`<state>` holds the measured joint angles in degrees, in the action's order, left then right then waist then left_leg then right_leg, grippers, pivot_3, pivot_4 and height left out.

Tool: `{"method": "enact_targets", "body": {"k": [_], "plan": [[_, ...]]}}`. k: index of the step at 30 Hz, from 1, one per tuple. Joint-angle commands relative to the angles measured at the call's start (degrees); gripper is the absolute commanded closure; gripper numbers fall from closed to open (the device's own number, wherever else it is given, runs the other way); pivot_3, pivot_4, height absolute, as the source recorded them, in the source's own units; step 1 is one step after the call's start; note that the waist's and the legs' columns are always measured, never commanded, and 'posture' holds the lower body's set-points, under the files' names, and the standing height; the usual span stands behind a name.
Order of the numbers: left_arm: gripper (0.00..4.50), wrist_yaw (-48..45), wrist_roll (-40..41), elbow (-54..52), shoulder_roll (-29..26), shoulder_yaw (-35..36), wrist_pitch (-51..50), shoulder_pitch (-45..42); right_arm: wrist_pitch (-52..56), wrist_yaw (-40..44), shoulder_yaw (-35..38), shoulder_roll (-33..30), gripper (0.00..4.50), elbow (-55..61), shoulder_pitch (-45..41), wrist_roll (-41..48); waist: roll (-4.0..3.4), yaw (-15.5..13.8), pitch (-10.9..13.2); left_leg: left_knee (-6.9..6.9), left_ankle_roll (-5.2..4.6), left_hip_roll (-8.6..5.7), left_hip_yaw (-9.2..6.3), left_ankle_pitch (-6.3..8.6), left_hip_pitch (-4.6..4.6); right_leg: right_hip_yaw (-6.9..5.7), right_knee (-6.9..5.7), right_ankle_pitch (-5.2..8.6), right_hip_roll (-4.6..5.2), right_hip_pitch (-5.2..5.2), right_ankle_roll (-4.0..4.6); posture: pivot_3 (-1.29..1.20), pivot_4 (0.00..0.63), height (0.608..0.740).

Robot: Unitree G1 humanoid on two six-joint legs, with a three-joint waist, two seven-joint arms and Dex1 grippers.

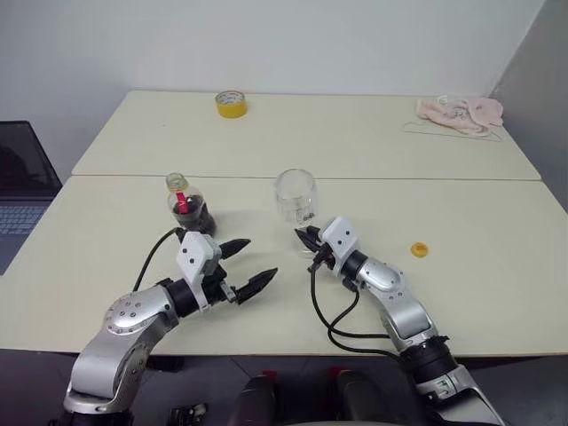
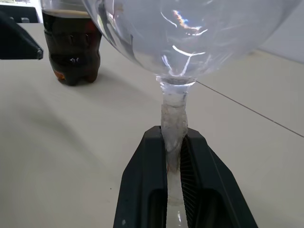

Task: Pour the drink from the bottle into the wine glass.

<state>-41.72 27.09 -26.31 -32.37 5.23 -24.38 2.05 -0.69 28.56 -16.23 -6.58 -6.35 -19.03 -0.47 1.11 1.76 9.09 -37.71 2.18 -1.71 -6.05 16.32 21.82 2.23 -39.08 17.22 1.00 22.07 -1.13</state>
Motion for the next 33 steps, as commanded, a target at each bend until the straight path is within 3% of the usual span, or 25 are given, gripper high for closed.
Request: {"method": "enact_targets", "body": {"k": [1, 3, 16, 33], "plan": [[0.00, 0.34, -0.35, -0.65, -0.20, 0.93, 1.50, -0.42, -2.77, 0.85, 1.24, -0.53, 4.36, 0.19, -0.07, 1.22, 0.00, 0.01, 0.00, 0.00, 0.00, 0.00, -0.01, 0.00, 0.00, -0.01, 0.00, 0.00, 0.00, 0.00, 0.00, 0.00, 0.150, 0.740], [0.00, 0.50, -0.55, -0.65, -0.04, 0.71, 1.51, -0.65, -3.01, 1.24, 0.96, -1.18, 4.36, -0.36, -0.16, 0.66, 0.00, 0.02, 0.00, 0.00, 0.00, 0.00, -0.02, 0.00, 0.00, -0.02, -0.01, 0.00, 0.00, 0.00, 0.00, 0.00, 0.150, 0.740], [0.00, 0.22, -1.59, 0.25, 0.03, -0.35, 2.57, -1.08, -2.55, 1.73, 1.22, -1.66, 0.02, -0.89, -0.75, 0.67, 0.00, 0.02, 0.00, 0.01, -0.01, 0.01, -0.01, 0.01, -0.01, -0.01, -0.01, 0.00, -0.01, 0.00, 0.00, 0.00, 0.150, 0.740], [0.00, 0.39, -1.31, 0.30, 0.47, -0.17, 2.28, -0.87, -0.64, 1.97, 1.44, -2.52, 0.02, 1.68, -0.42, 0.61, 0.00, 0.02, 0.00, 0.01, -0.01, 0.01, -0.02, 0.01, 0.00, -0.02, -0.01, 0.00, -0.01, 0.00, 0.00, 0.00, 0.150, 0.740]]}}
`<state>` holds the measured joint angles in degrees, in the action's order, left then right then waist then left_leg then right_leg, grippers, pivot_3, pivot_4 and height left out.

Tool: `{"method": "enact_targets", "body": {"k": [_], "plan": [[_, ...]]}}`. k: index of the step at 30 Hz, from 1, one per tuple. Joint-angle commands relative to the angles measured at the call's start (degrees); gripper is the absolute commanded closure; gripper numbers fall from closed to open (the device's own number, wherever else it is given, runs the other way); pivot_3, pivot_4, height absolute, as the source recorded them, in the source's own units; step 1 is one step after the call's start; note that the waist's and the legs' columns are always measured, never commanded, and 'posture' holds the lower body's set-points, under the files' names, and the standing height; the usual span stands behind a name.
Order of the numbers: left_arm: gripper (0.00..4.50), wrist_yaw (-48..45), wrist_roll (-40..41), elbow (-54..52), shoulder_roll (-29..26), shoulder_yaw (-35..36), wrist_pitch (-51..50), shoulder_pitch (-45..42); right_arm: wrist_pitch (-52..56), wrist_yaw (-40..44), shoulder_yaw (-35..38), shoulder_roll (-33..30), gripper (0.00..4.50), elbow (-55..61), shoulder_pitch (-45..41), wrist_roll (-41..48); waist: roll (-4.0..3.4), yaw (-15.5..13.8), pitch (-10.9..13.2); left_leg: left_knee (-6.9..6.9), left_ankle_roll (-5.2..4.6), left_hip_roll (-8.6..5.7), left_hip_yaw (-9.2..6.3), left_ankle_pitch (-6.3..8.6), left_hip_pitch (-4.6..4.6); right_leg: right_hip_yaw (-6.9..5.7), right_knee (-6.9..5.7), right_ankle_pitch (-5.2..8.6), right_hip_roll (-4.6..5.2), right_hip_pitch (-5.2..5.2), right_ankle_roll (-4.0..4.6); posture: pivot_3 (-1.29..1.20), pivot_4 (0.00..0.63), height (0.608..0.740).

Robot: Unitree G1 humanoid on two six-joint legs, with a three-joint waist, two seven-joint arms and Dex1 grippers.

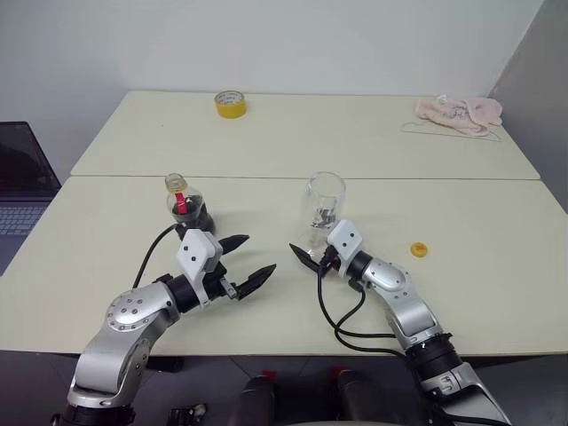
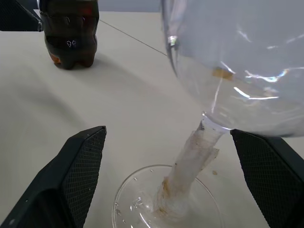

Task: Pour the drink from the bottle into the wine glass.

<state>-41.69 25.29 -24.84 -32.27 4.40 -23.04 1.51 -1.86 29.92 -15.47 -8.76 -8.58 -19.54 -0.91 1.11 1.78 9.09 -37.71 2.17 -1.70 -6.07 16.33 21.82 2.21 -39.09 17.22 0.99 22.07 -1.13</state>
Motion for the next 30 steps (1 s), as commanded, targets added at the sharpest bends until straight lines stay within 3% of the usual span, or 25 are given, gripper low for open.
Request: {"method": "enact_targets", "body": {"k": [1, 16, 24, 30], "plan": [[0.00, 0.51, 0.65, -1.22, 0.50, 0.85, 0.91, -0.12, 1.17, 1.14, 0.76, -0.81, 0.02, 4.89, 0.64, 1.45, 0.00, -0.01, 0.00, 0.00, 0.00, 0.00, 0.00, 0.00, 0.00, 0.00, 0.00, 0.00, 0.00, 0.00, 0.00, 0.00, 0.150, 0.740], [0.00, 7.60, -4.59, -0.36, 4.28, 3.52, 7.96, 6.41, 20.62, 10.91, 3.28, -15.97, 0.02, 34.40, 13.70, 10.84, -0.01, -0.15, 0.00, 0.02, -0.02, 0.02, -0.02, 0.01, 0.01, 0.00, 0.05, 0.01, 0.01, -0.03, 0.00, 0.00, 0.150, 0.740], [0.00, 21.29, -8.43, 2.29, 13.34, 9.08, 11.22, 10.68, 33.47, 13.88, 11.38, -23.75, 0.02, 44.25, 12.98, 22.55, 0.03, -0.39, -0.01, 0.00, -0.05, 0.01, -0.11, 0.03, 0.02, -0.10, 0.08, 0.01, 0.02, -0.12, -0.01, 0.00, 0.150, 0.740], [0.00, 25.01, -9.16, 7.02, 13.93, 11.59, 10.72, 5.25, 38.13, 15.83, 14.55, -28.10, 0.02, 47.21, 10.90, 28.70, 0.06, -0.49, -0.02, -0.03, -0.07, -0.02, -0.10, 0.04, 0.01, -0.14, 0.10, 0.01, 0.02, -0.16, -0.02, 0.00, 0.150, 0.740]]}}
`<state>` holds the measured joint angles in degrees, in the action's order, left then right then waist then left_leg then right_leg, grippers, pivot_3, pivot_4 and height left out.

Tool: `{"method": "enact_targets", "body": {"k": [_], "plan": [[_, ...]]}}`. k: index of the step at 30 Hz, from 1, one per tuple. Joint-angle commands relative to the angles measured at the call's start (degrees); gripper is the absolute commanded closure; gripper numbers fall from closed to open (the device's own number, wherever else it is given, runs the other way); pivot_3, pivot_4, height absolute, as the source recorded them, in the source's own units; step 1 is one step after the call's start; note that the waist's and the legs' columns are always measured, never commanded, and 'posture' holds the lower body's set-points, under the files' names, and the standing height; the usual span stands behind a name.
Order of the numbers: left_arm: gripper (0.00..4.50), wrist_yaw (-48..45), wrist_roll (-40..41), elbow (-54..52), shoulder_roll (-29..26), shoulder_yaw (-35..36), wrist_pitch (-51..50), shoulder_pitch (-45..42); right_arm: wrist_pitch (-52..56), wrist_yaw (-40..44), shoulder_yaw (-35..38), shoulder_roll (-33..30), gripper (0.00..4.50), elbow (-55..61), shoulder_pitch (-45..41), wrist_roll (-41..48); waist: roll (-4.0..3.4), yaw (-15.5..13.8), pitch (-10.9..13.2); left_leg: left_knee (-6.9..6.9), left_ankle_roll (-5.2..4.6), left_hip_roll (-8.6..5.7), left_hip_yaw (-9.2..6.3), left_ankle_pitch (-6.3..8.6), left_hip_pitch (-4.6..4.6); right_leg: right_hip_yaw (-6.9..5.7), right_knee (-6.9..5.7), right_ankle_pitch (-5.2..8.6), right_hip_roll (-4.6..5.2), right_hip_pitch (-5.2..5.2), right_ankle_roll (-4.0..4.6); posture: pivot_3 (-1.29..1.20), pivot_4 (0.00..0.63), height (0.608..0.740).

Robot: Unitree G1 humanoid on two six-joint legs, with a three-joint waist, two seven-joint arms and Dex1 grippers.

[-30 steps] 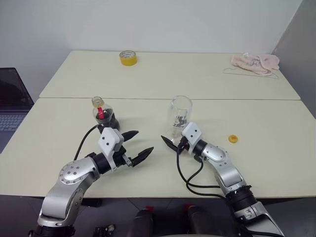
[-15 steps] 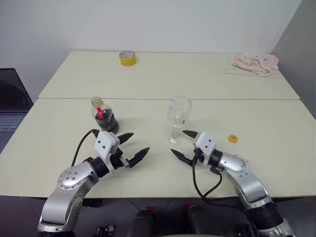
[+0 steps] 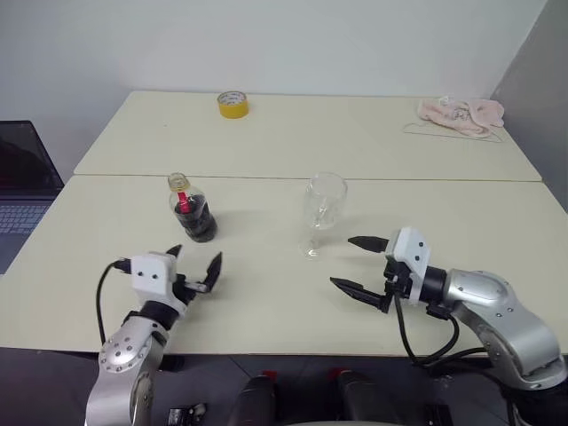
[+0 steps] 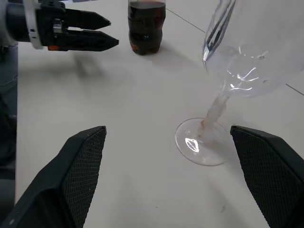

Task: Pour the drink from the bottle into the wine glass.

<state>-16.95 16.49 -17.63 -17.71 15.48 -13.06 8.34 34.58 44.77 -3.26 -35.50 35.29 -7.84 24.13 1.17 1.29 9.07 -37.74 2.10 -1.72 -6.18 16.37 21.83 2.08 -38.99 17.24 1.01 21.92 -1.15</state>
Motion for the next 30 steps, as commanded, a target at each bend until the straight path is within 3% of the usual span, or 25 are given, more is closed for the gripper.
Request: {"method": "enact_targets", "body": {"k": [1, 10, 30], "plan": [[0.00, 0.39, -0.40, 0.13, -0.83, 0.55, 0.37, -2.21, 2.36, 1.25, 2.92, -1.89, 0.02, 3.70, -0.82, 4.76, 0.00, 0.00, 0.00, 0.00, 0.00, 0.00, 0.00, 0.00, 0.00, 0.00, 0.02, 0.00, 0.00, -0.01, 0.00, 0.00, 0.150, 0.740], [0.00, -0.69, -1.29, 3.57, -4.45, 0.49, -2.80, -7.06, 4.69, 2.19, 9.56, -6.86, 0.02, 5.15, -1.01, 11.73, 0.00, -0.04, 0.00, 0.00, -0.01, 0.00, -0.01, 0.00, 0.00, -0.02, 0.01, 0.00, 0.00, -0.02, 0.00, 0.00, 0.150, 0.740], [0.00, -6.54, -3.46, 24.60, -6.67, -1.30, 5.63, -18.98, 5.89, -1.77, 6.74, -6.28, 0.02, 5.63, -5.53, 13.10, 0.01, -0.28, 0.00, -0.02, 0.00, 0.00, -0.02, 0.00, 0.02, -0.02, 0.02, 0.00, 0.02, 0.00, 0.00, 0.00, 0.150, 0.740]]}}
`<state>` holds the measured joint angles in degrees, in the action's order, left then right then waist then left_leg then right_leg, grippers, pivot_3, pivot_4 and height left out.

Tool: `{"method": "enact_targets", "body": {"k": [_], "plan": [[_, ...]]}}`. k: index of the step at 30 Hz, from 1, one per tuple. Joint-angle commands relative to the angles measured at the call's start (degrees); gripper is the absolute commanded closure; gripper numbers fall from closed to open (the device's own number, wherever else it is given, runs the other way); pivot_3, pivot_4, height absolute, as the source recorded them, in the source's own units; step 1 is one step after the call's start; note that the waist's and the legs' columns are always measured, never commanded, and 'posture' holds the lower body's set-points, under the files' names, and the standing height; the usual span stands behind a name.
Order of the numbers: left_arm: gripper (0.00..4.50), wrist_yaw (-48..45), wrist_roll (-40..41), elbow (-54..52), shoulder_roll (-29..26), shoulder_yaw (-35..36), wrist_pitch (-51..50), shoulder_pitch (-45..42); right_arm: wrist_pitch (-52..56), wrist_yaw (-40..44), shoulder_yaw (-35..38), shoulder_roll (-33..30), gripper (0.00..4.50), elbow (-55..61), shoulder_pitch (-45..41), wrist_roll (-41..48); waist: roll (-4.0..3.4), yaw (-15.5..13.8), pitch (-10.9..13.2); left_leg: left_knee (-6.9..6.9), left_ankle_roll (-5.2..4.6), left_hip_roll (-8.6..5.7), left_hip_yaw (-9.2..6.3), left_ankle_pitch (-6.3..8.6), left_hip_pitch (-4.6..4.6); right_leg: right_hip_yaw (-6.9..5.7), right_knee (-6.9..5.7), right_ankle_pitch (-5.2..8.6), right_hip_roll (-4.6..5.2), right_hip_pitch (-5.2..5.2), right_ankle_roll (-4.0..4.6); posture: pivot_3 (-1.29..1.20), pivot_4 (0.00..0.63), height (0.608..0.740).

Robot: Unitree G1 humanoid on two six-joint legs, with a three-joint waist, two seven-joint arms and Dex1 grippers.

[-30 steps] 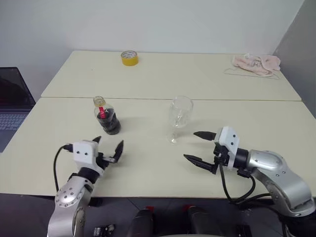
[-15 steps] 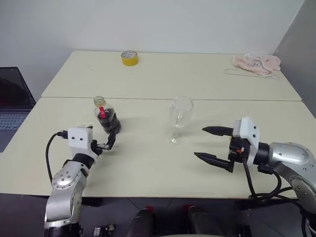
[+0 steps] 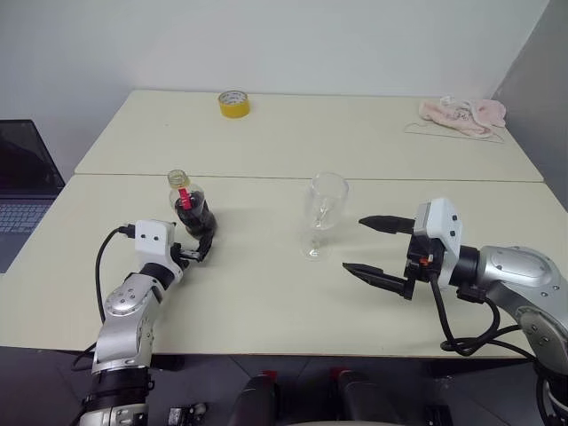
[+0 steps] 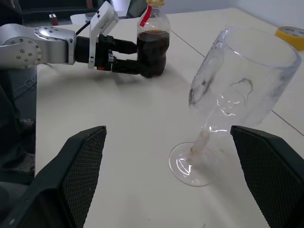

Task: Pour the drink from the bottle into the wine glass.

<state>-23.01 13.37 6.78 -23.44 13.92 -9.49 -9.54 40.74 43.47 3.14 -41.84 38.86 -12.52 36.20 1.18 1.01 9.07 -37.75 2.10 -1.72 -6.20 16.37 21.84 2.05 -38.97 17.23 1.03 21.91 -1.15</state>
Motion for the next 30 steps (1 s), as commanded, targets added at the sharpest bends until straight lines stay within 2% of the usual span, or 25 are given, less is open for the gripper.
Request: {"method": "enact_targets", "body": {"k": [1, 16, 19, 22, 26, 30], "plan": [[0.00, -0.72, -0.41, 0.73, -0.97, 0.23, 2.49, -1.40, -0.37, -0.52, 0.31, 0.00, 0.02, 2.05, -0.70, 0.98, 0.00, 0.01, 0.00, 0.00, 0.00, 0.00, 0.00, 0.00, 0.00, 0.01, 0.00, 0.00, 0.00, 0.00, 0.00, 0.00, 0.150, 0.740], [0.00, -3.27, -0.47, 3.81, -0.88, -0.57, 5.22, -5.43, -1.96, -1.48, -0.42, 0.69, 0.02, 1.78, 0.59, -0.12, 0.00, -0.05, 0.00, -0.01, 0.00, 0.00, 0.00, 0.00, 0.01, 0.00, -0.01, 0.00, 0.00, 0.02, 0.00, 0.00, 0.150, 0.740], [0.58, -3.31, -0.54, 3.92, -0.95, -0.53, 5.31, -5.69, -2.01, -1.75, -0.61, 0.79, 0.00, 1.84, 0.52, -0.24, 0.00, -0.04, 0.00, -0.01, 0.00, 0.00, 0.00, 0.00, 0.01, 0.00, -0.01, 0.00, 0.00, 0.02, 0.00, 0.00, 0.150, 0.740], [1.53, -3.90, -0.93, 3.14, -1.25, -1.22, 5.31, -5.67, -2.17, -2.18, -0.66, 1.07, 0.00, 1.76, 0.19, -0.46, 0.00, -0.06, 0.00, -0.01, 0.00, 0.00, -0.01, 0.00, 0.01, 0.00, -0.02, 0.00, 0.00, 0.02, 0.00, 0.00, 0.150, 0.740], [2.54, -4.76, -1.81, 1.06, -1.88, -2.40, 4.92, -5.39, -2.05, -2.51, -0.50, 1.12, 0.00, 2.12, 0.20, -0.23, 0.00, -0.07, 0.00, -0.01, 0.00, 0.00, 0.00, 0.00, 0.02, 0.00, -0.01, 0.00, 0.00, 0.02, 0.00, 0.00, 0.150, 0.740], [3.21, -6.47, -2.40, -2.40, -3.09, -4.62, 4.17, -6.23, -1.23, -3.33, 1.33, 0.83, 0.00, 2.53, 0.10, 0.94, 0.01, -0.07, 0.01, -0.02, 0.00, 0.00, -0.01, 0.00, 0.03, -0.01, -0.01, 0.00, 0.00, 0.03, 0.00, 0.00, 0.150, 0.740]]}}
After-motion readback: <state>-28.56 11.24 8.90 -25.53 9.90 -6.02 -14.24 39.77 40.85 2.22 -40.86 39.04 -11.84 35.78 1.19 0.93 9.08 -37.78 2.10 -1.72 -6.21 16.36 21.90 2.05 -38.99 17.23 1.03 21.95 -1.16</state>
